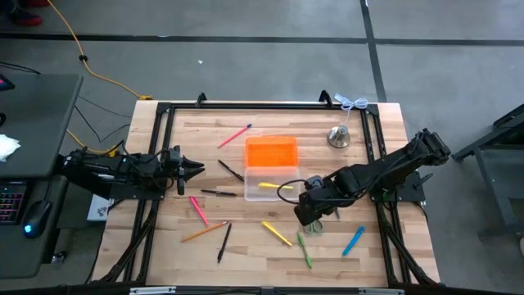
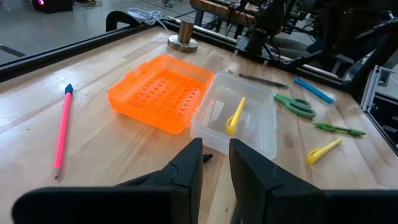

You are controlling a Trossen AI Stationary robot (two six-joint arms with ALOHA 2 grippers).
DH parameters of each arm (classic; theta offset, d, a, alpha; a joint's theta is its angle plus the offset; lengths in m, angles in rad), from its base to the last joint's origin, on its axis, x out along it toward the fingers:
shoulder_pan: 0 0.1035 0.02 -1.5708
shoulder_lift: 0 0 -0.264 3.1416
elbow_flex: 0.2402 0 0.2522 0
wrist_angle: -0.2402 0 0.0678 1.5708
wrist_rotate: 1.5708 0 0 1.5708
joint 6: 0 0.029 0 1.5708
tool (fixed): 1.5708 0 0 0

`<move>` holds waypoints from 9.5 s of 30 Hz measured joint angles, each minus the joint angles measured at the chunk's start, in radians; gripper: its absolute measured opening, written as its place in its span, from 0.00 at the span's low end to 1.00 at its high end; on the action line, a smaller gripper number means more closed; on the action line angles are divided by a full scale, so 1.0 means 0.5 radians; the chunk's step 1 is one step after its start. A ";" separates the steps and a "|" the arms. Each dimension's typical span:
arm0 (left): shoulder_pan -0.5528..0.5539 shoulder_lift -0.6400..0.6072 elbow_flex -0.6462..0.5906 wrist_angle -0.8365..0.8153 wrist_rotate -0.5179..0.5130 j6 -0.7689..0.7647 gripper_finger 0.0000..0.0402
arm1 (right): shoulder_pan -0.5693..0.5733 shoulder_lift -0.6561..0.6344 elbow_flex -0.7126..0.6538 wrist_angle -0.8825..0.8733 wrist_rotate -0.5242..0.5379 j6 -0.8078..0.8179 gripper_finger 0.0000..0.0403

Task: Pick & place school supplies into a supply box
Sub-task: Put the green scissor into the container

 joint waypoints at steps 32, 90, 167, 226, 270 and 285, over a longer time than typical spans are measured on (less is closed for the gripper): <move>0.000 0.000 0.000 0.000 0.000 0.007 0.28 | 0.130 0.058 -0.002 -0.087 0.100 0.600 0.23; 0.000 0.000 0.000 -0.008 -0.001 0.007 0.28 | 0.129 0.413 -0.002 -0.022 0.059 0.634 0.23; 0.000 0.001 0.000 -0.008 -0.014 0.007 0.28 | 0.100 0.481 -0.464 0.576 0.003 0.755 0.23; 0.001 0.001 0.000 -0.020 -0.061 0.008 0.28 | 0.101 0.479 -0.678 0.894 -0.019 0.862 0.14; 0.000 0.001 0.000 -0.022 -0.060 0.007 0.28 | 0.100 0.385 -0.681 0.859 -0.042 0.910 0.13; 0.000 0.000 0.000 -0.022 -0.060 0.008 0.28 | 0.101 0.142 -0.679 0.650 -0.043 0.944 0.13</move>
